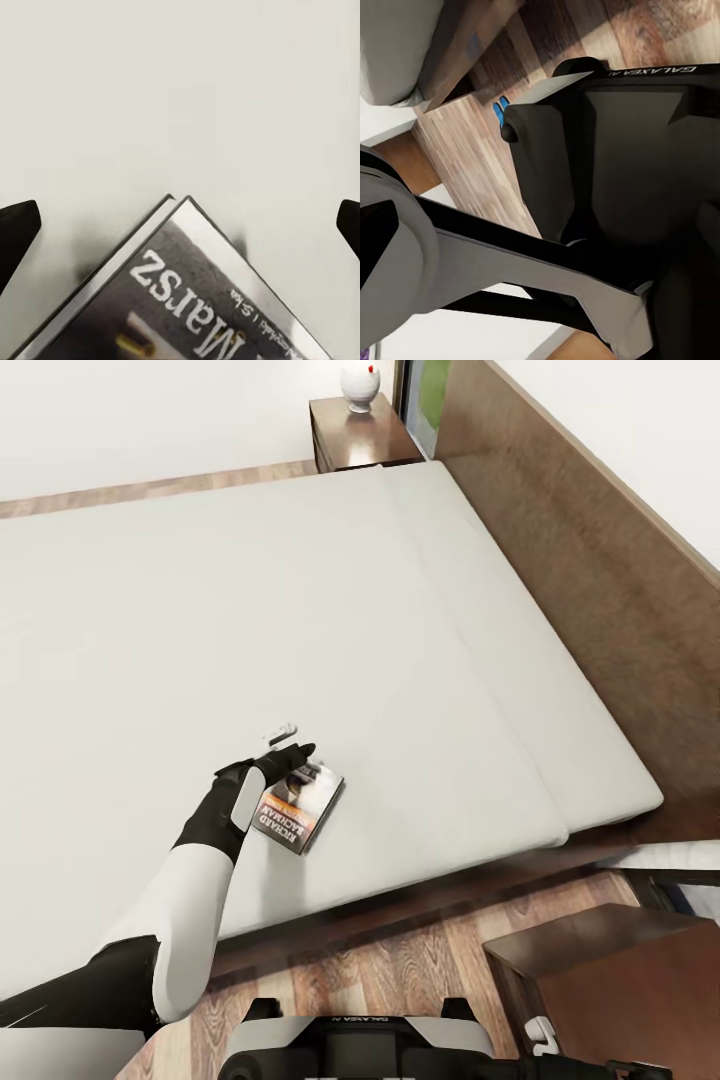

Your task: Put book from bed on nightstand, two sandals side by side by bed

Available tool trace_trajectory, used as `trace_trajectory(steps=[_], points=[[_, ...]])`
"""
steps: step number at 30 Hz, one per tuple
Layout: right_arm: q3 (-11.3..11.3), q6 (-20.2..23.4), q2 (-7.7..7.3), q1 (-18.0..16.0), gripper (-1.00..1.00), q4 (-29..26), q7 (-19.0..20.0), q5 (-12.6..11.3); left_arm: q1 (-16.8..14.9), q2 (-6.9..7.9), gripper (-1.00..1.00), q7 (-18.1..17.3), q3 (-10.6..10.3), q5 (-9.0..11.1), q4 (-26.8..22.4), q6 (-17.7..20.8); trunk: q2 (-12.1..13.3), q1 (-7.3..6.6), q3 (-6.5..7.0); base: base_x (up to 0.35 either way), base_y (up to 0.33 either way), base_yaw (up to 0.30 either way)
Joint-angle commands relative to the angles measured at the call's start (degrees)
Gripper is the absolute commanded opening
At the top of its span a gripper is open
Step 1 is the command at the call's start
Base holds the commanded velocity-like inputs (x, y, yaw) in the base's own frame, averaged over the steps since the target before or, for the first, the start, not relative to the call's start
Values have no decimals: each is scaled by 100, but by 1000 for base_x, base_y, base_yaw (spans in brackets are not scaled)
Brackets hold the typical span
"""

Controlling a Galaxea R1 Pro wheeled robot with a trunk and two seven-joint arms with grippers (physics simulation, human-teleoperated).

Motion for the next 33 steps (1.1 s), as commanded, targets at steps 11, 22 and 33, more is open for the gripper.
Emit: trace_trajectory(steps=[11, 22, 33], points=[[-33, 60, 2, -1, 100, 0, 37, 18, 0, -8, 100, -19, 40, 65, 68, 57, -2, 1, -3, 0, 0, -105], [-33, 60, 2, -1, 100, 1, 38, 18, 0, -8, 100, -19, 38, 59, 69, 57, 159, -87, 69, 0, 0, -2], [-33, 60, 2, -1, 100, 1, 44, 18, 0, -8, 100, -19, 43, 59, 70, 57, 159, -87, 69, 0, 0, 0]])
